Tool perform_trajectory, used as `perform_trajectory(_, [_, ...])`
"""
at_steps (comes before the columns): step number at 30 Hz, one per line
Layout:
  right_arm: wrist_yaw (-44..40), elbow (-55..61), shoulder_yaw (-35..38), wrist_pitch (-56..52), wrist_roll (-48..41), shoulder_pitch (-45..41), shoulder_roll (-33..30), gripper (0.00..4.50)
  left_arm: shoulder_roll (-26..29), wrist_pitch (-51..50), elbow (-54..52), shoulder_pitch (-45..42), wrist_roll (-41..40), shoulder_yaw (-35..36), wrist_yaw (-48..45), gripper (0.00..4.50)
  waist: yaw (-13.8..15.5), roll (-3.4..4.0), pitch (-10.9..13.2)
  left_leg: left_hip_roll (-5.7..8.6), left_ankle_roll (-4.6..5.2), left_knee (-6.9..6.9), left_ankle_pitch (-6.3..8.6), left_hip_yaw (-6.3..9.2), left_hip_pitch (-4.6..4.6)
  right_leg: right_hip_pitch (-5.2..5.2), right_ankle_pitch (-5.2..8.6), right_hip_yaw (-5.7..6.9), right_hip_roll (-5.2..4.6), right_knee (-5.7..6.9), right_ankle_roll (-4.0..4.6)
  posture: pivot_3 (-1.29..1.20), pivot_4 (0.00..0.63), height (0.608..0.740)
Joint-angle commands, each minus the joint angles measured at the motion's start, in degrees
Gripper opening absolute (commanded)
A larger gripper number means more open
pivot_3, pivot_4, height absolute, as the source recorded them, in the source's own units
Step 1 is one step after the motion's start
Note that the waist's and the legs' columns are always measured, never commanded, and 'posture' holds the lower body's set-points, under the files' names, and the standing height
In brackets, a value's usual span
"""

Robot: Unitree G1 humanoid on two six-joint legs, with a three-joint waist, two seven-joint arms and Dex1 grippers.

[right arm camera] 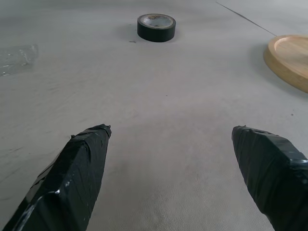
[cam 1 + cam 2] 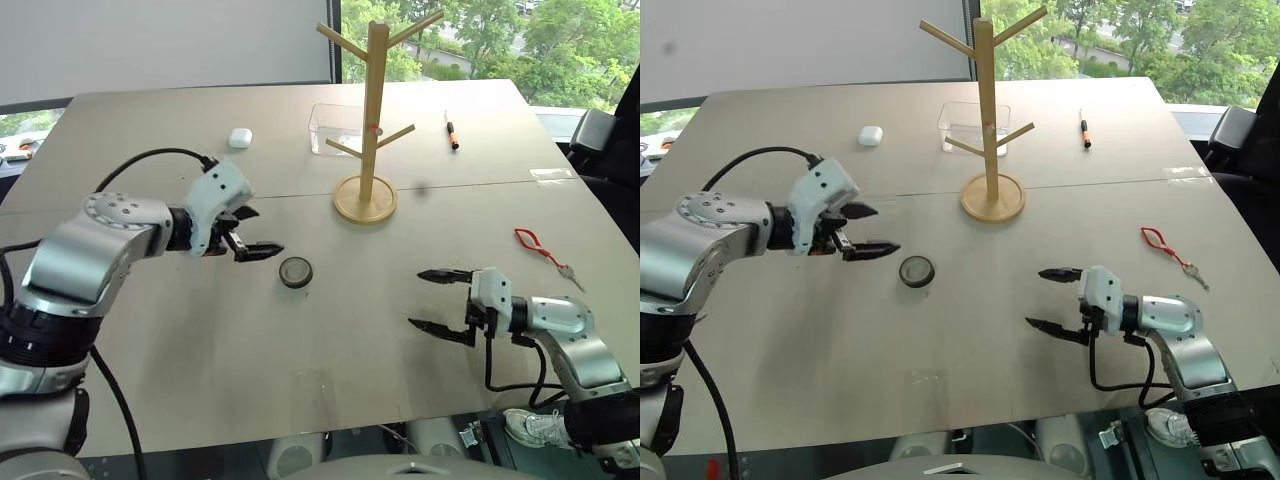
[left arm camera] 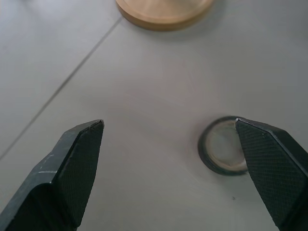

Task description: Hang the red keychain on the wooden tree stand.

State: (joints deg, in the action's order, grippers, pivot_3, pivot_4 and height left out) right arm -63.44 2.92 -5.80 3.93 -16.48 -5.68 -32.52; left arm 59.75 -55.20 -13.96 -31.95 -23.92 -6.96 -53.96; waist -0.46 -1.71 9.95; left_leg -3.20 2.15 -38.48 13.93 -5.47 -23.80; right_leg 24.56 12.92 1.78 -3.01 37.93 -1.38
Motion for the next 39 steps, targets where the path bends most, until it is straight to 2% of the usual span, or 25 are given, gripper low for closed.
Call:
perform_trajectory(1, [1.8, 2.9, 0.9, 0.7, -0.2, 0.2, 0.2, 4.34, 2.3, 0.5, -0.6, -1.3, 1.9, -2.3, -2.7, 4.5, 0.0, 0.0, 0.0, 0.0, 0.0, 0.0, 0.0, 0.0, 0.0, 0.0, 0.0, -0.01, 0.0, 0.0, 0.0, 0.0, 0.15, 0.74])
perform_trajectory(6, [3.4, 4.4, 0.8, 0.2, -0.3, 1.1, 0.1, 4.34, 2.8, 1.4, 0.2, -1.0, 4.5, -5.1, -4.2, 4.5, 0.1, -0.01, 0.0, 0.0, 0.0, 0.0, 0.0, -0.01, 0.0, 0.0, 0.01, -0.01, 0.0, 0.0, -0.02, 0.0, 0.15, 0.74])
perform_trajectory(20, [6.0, 7.8, 1.2, -1.6, -0.9, 3.1, -0.5, 4.34, -4.0, 2.4, 3.2, -0.3, 7.4, -7.0, -2.4, 4.5, 0.2, -0.01, 0.0, 0.0, 0.01, -0.02, 0.0, -0.01, -0.01, 0.01, 0.01, -0.03, 0.01, 0.01, -0.02, 0.0, 0.15, 0.74])
perform_trajectory(25, [6.4, 8.3, 1.2, -1.8, -0.9, 3.5, -0.6, 4.34, -4.6, 2.3, 3.4, -0.4, 8.2, -7.3, -2.4, 4.5, 0.1, -0.01, 0.0, 0.01, 0.01, -0.02, 0.0, -0.01, -0.01, 0.01, 0.0, -0.04, 0.01, 0.02, 0.0, 0.0, 0.15, 0.74])
perform_trajectory(39, [8.1, 9.4, 1.2, -2.7, -0.9, 4.1, -0.3, 4.34, -8.6, 0.5, 8.3, -5.7, 13.1, -11.4, -0.3, 4.5, 0.4, -0.02, 0.0, 0.02, 0.02, -0.06, 0.0, 0.0, -0.01, 0.0, -0.01, -0.04, 0.02, 0.04, 0.0, 0.0, 0.15, 0.74])
